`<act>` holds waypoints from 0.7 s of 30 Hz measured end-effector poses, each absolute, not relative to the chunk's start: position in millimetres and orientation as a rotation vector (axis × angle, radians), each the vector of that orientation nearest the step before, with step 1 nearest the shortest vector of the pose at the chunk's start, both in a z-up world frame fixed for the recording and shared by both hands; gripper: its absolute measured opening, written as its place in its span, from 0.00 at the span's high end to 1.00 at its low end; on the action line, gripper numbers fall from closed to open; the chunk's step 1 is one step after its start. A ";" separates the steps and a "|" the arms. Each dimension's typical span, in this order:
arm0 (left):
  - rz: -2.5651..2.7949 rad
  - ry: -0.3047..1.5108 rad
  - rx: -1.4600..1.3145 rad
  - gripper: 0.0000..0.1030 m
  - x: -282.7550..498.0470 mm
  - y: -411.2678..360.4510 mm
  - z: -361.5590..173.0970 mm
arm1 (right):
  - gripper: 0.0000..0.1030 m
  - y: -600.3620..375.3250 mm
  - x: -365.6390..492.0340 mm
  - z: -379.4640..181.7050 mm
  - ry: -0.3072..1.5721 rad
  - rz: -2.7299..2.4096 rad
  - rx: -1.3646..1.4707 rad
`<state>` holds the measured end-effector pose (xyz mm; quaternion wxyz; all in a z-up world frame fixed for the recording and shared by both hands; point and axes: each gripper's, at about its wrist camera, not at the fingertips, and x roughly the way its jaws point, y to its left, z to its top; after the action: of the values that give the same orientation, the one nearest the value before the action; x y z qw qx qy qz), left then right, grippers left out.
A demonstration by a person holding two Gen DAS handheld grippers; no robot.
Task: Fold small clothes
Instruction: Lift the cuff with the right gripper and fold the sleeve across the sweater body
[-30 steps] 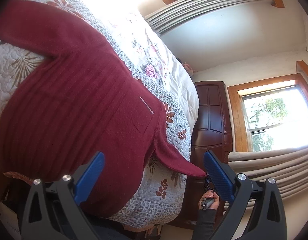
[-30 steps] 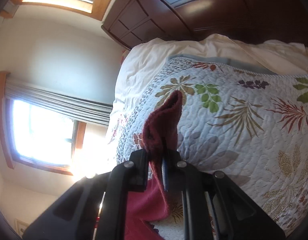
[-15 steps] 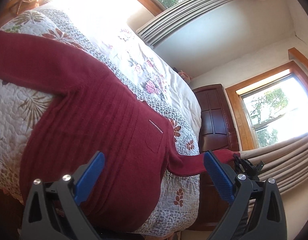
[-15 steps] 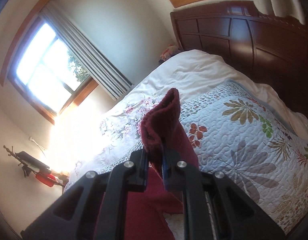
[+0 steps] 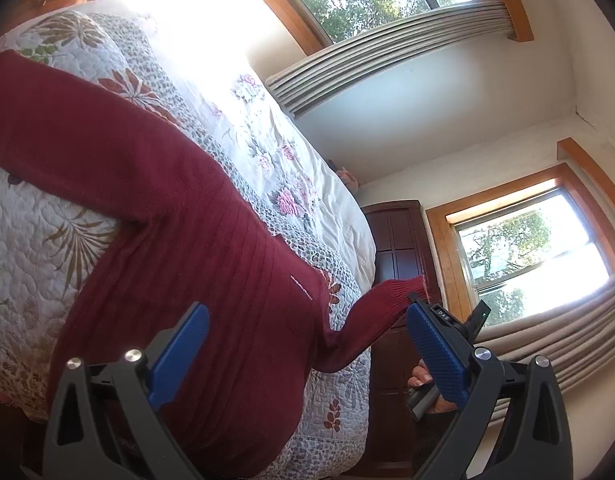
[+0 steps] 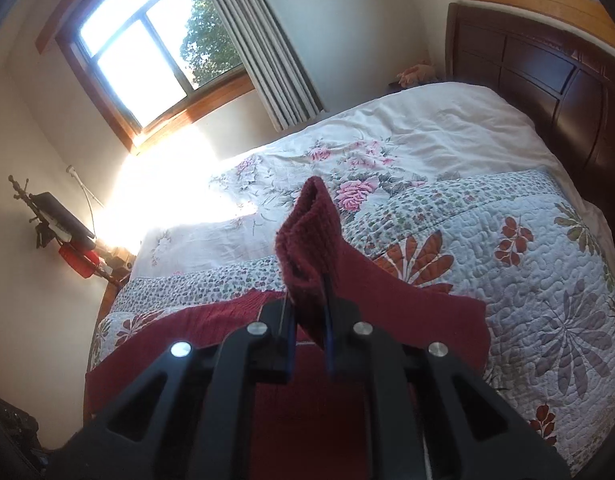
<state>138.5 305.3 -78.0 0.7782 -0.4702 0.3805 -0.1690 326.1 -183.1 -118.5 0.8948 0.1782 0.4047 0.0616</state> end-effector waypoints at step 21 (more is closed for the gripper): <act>-0.598 1.087 -1.286 0.04 257.4 250.9 -169.6 | 0.52 -27.7 323.5 -250.5 1.115 0.263 0.187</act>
<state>257.4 250.9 -169.6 0.6267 -0.5608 0.4742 -0.2606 323.5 -27.7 -250.5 0.8362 0.0882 0.5269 0.1241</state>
